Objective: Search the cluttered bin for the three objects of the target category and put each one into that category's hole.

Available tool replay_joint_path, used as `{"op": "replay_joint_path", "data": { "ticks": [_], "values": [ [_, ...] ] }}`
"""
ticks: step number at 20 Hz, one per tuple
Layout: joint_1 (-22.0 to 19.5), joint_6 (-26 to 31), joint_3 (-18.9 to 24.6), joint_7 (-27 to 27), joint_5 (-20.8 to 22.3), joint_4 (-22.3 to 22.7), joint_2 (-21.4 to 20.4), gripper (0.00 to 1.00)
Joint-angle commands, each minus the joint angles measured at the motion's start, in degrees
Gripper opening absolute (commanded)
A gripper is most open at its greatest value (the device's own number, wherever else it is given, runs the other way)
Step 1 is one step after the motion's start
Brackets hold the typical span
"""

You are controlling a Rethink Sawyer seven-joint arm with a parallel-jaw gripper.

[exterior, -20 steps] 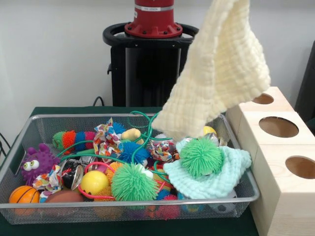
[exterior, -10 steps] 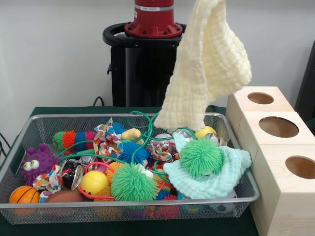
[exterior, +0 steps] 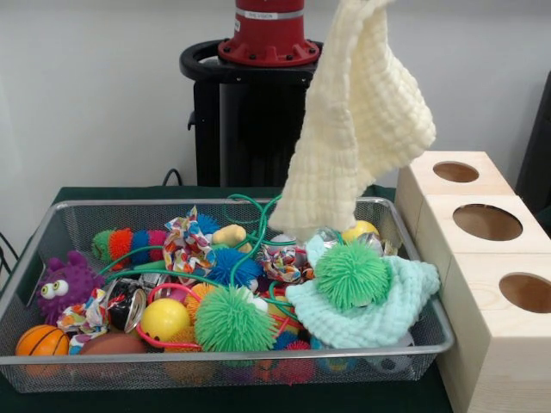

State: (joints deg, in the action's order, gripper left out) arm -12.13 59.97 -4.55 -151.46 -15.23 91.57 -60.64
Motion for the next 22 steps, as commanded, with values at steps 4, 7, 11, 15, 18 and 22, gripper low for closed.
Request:
{"op": "replay_joint_path", "data": {
  "ticks": [4,7,11,15,18,22],
  "values": [
    [-3.58,-3.73,7.65,20.36,3.94,10.69,-1.11,0.00],
    [-5.09,-3.70,8.52,22.06,4.30,12.00,-2.14,0.00],
    [-7.08,-3.96,9.74,23.89,4.85,13.42,-3.01,0.00],
    [-8.30,-4.67,10.65,24.90,5.08,15.31,-4.22,0.00],
    [-9.36,-5.04,11.30,25.90,5.39,16.14,-4.61,0.00],
    [-10.46,-5.73,11.86,26.64,6.05,16.49,-4.33,0.00]
  ]
}}
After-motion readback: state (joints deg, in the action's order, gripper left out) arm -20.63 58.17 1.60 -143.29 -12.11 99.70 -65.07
